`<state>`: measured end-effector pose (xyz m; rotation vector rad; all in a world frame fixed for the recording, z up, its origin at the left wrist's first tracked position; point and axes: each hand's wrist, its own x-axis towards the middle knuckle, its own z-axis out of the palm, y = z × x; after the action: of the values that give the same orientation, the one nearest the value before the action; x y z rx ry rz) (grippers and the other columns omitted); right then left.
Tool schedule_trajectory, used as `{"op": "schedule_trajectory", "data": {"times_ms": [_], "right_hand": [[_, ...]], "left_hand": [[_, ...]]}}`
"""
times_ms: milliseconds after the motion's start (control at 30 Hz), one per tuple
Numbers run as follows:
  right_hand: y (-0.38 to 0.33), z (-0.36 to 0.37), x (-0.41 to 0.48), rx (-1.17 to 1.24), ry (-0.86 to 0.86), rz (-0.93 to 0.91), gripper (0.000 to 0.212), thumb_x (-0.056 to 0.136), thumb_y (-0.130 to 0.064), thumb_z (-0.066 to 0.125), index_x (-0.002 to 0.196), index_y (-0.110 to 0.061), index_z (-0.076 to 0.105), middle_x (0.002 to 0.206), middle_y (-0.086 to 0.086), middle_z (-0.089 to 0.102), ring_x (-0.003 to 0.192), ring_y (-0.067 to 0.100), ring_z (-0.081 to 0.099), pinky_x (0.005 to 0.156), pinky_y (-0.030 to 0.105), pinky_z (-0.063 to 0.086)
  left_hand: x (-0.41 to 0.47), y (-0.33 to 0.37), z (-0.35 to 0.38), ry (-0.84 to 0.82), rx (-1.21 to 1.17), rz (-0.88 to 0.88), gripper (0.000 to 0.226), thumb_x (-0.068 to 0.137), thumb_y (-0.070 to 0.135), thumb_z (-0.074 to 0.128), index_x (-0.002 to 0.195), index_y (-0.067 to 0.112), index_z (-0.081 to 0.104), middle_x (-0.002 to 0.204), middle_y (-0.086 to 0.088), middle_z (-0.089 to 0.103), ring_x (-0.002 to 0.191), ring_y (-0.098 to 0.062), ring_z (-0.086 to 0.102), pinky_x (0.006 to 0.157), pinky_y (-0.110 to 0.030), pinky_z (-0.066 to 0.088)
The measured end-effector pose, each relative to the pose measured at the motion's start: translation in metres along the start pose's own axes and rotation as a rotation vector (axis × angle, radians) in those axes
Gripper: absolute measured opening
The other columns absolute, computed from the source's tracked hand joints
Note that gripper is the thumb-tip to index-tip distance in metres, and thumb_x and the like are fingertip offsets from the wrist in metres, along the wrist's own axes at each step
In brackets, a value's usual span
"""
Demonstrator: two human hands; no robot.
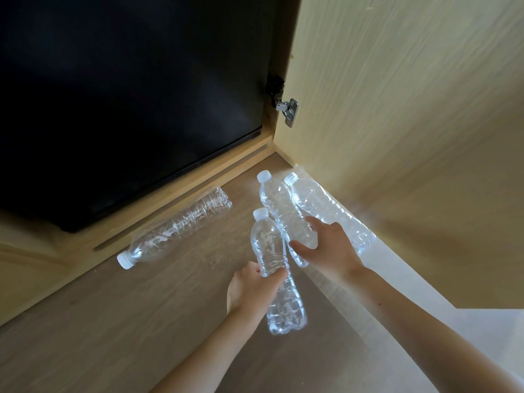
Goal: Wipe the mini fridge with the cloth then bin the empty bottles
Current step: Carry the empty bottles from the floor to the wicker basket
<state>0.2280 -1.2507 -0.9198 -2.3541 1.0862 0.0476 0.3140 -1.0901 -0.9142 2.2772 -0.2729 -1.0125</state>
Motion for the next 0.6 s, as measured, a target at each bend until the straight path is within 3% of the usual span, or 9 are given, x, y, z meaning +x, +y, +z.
{"op": "schedule_trajectory", "data": {"times_ms": [67,133,200,267,333,433,533,600], "right_hand": [[-0.002,0.003,-0.002,0.012,0.0,0.028,0.071,0.084,-0.054,0.066,0.143,-0.021,0.047,0.116,-0.002,0.065,0.116,0.018,0.042,0.084,0.029,0.038],[-0.004,0.006,-0.004,0.047,0.018,0.062,0.07,0.08,-0.053,0.07,0.14,-0.021,0.052,0.108,-0.005,0.063,0.112,0.017,0.043,0.082,0.028,0.034],[-0.007,0.009,-0.01,0.125,0.062,0.099,0.066,0.078,-0.049,0.075,0.135,-0.022,0.057,0.105,-0.007,0.059,0.11,0.017,0.047,0.083,0.026,0.032],[-0.013,0.009,-0.02,0.231,0.107,0.135,0.062,0.078,-0.041,0.08,0.132,-0.02,0.059,0.108,-0.007,0.058,0.112,0.017,0.052,0.086,0.025,0.034],[-0.024,0.004,-0.036,0.366,0.139,0.167,0.058,0.077,-0.031,0.083,0.128,-0.019,0.058,0.114,-0.002,0.057,0.111,0.017,0.055,0.086,0.024,0.036],[-0.043,-0.015,-0.063,0.544,0.142,0.216,0.054,0.074,-0.025,0.084,0.12,-0.022,0.057,0.119,0.002,0.057,0.11,0.015,0.057,0.087,0.029,0.048],[-0.072,-0.05,-0.09,0.63,0.115,0.231,0.051,0.069,-0.027,0.082,0.113,-0.029,0.056,0.116,0.0,0.055,0.095,-0.003,0.06,0.067,0.011,0.05],[-0.095,-0.08,-0.108,0.679,0.101,0.222,0.051,0.07,-0.012,0.083,0.109,-0.03,0.055,0.114,0.001,0.052,0.078,-0.012,0.061,0.052,0.006,0.046]], "left_hand": [[0.0,-0.007,-0.006,0.012,-0.007,0.0,0.036,0.067,0.058,0.063,0.074,0.023,0.058,0.061,0.007,0.061,0.06,-0.009,0.058,0.05,-0.027,0.04],[-0.002,-0.015,-0.012,0.014,-0.021,0.005,0.043,0.062,0.06,0.061,0.084,0.024,0.059,0.079,0.01,0.061,0.069,-0.007,0.059,0.053,-0.025,0.038],[-0.006,-0.022,-0.016,0.005,-0.081,-0.019,0.048,0.062,0.059,0.064,0.097,0.026,0.061,0.093,0.009,0.066,0.08,-0.006,0.063,0.061,-0.025,0.047],[-0.013,-0.026,-0.022,0.014,-0.16,-0.066,0.046,0.068,0.053,0.07,0.103,0.026,0.061,0.089,0.01,0.071,0.074,-0.003,0.068,0.066,-0.027,0.055],[-0.024,-0.03,-0.031,0.054,-0.198,-0.103,0.043,0.072,0.049,0.075,0.105,0.026,0.062,0.087,0.013,0.071,0.064,0.003,0.067,0.059,-0.02,0.053],[-0.049,-0.03,-0.054,0.117,-0.221,-0.11,0.045,0.07,0.05,0.08,0.105,0.03,0.059,0.097,0.014,0.068,0.077,0.002,0.066,0.057,-0.011,0.046],[-0.082,-0.017,-0.09,0.122,-0.288,-0.137,0.044,0.068,0.046,0.084,0.102,0.031,0.06,0.097,0.013,0.071,0.084,-0.006,0.07,0.073,-0.031,0.057],[-0.11,0.001,-0.119,0.106,-0.331,-0.135,0.04,0.068,0.04,0.087,0.098,0.031,0.062,0.093,0.012,0.074,0.077,-0.002,0.07,0.067,-0.031,0.057]]}}
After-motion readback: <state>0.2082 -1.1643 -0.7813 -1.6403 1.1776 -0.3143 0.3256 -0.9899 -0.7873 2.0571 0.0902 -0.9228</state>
